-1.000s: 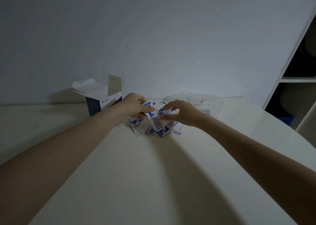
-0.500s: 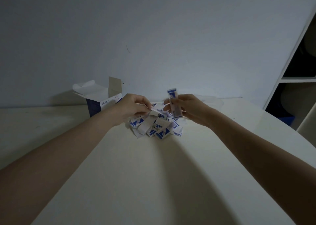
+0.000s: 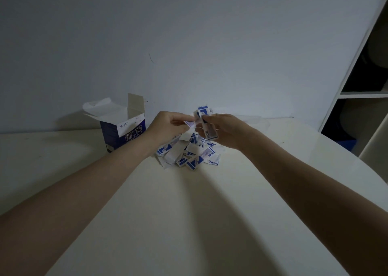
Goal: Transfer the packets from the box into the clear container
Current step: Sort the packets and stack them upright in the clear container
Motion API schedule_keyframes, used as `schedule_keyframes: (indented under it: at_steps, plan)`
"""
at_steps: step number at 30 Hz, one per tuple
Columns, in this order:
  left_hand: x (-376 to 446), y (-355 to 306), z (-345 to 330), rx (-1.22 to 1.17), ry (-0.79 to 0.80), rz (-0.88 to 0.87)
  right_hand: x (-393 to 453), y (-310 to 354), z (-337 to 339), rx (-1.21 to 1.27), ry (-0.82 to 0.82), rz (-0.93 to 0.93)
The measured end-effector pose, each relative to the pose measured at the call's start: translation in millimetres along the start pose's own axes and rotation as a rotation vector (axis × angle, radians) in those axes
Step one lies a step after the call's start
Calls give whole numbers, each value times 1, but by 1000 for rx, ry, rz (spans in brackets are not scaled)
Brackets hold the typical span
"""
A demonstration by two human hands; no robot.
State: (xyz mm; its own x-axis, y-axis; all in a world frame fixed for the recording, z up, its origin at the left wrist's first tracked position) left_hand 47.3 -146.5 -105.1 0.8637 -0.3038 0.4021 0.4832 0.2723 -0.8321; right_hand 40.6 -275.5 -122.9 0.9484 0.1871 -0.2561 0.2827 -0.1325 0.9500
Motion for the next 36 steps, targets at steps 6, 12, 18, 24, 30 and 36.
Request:
schedule_keyframes:
  at_steps: [6,12,18,24,30,36]
  plan:
    - [-3,1,-36,183,267,-21,-10,26,16,-221,-261,251]
    - [-22,34,-43,862,480,7,-13,8,-1,-1351,-133,297]
    - [-12,35,-52,839,565,-100,-1,-36,-20,-1689,-13,228]
    - [-6,24,-60,909,547,-207,-1,-26,4,-1580,-118,199]
    - [-2,19,-62,917,522,-248,-11,-3,38,-1259,-231,146]
    - [11,11,-35,638,245,-117,-12,-2,38,-1138,-168,38]
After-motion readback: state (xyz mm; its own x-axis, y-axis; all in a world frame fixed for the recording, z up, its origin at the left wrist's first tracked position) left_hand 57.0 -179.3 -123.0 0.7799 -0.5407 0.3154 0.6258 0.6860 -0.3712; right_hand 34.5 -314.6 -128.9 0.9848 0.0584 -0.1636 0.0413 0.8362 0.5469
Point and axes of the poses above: each hand's wrist, its own x-axis towards the middle knuckle, its own z-axis out of the back of the hand, y = z × x, the point moved 9 cm from there along x, towards the middle knuckle, and after that the axes turned 9 degrees about -z, right-handed, at the moved point
